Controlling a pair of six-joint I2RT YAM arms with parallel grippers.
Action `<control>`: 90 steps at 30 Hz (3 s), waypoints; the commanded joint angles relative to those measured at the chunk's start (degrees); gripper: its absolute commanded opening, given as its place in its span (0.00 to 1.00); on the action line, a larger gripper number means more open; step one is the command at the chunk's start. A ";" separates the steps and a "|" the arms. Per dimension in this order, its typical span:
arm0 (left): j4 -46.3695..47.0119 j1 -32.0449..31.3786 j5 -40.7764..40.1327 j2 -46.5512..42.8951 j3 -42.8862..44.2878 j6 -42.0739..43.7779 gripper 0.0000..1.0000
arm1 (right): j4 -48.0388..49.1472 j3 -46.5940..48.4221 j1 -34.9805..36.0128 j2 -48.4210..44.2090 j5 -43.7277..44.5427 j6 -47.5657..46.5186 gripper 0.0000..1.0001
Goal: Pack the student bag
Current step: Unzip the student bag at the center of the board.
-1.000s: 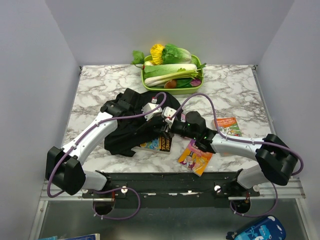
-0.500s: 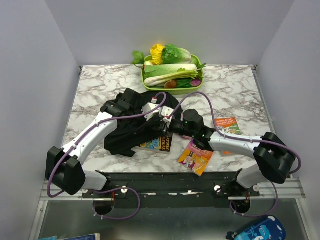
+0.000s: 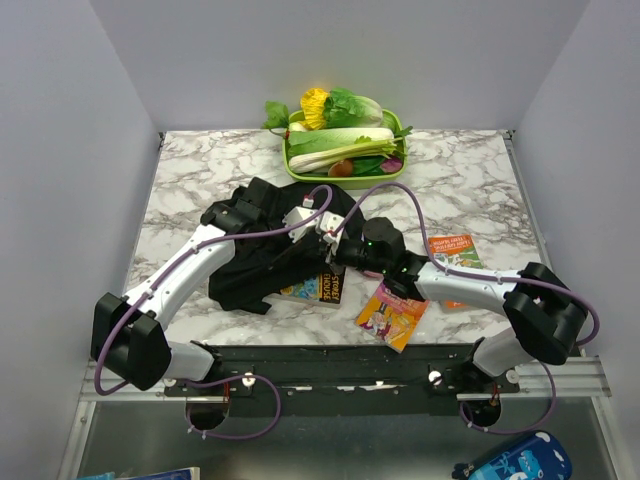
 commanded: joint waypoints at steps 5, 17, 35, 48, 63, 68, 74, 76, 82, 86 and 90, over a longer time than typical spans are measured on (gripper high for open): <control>-0.18 0.61 -0.63 -2.15 -0.86 -0.24 0.00 | -0.16 -0.10 0.37 -1.09 4.69 0.45 0.01; -3.08 0.87 -3.26 -4.78 -1.38 2.83 0.00 | -1.56 -2.39 -0.42 -4.35 27.18 2.64 0.01; -8.89 1.92 -17.23 -16.12 -11.66 14.18 0.00 | -3.76 2.71 -3.85 -3.90 48.73 4.40 0.01; -12.64 14.58 14.07 -10.16 9.65 3.28 0.36 | -2.97 -3.79 -0.87 -12.61 17.10 12.92 0.01; 4.11 -0.44 13.98 -1.63 2.85 -2.34 0.99 | -1.39 -9.51 -0.07 -15.86 12.69 21.98 0.01; 12.29 -2.73 8.87 0.48 -0.33 -5.24 0.99 | -1.57 -9.68 -0.16 -15.25 13.22 22.68 0.01; 15.29 -4.14 8.07 3.03 -0.77 -5.25 0.99 | -0.86 -9.51 -0.07 -14.19 14.63 24.96 0.01; 15.20 -4.75 9.73 3.73 -0.86 -4.55 0.97 | -1.21 -8.89 -0.16 -14.02 15.06 25.32 0.01; 11.26 -6.69 13.52 4.62 -1.29 -0.42 0.84 | -4.11 -6.44 -0.33 -12.70 19.46 24.35 0.01; 5.99 -6.86 13.17 3.91 -1.47 1.87 0.60 | -5.17 -5.11 -1.30 -11.38 19.64 24.26 0.01; 3.25 -7.48 11.95 3.82 -0.86 2.84 0.18 | -6.04 -3.71 -1.91 -9.89 21.66 24.44 0.01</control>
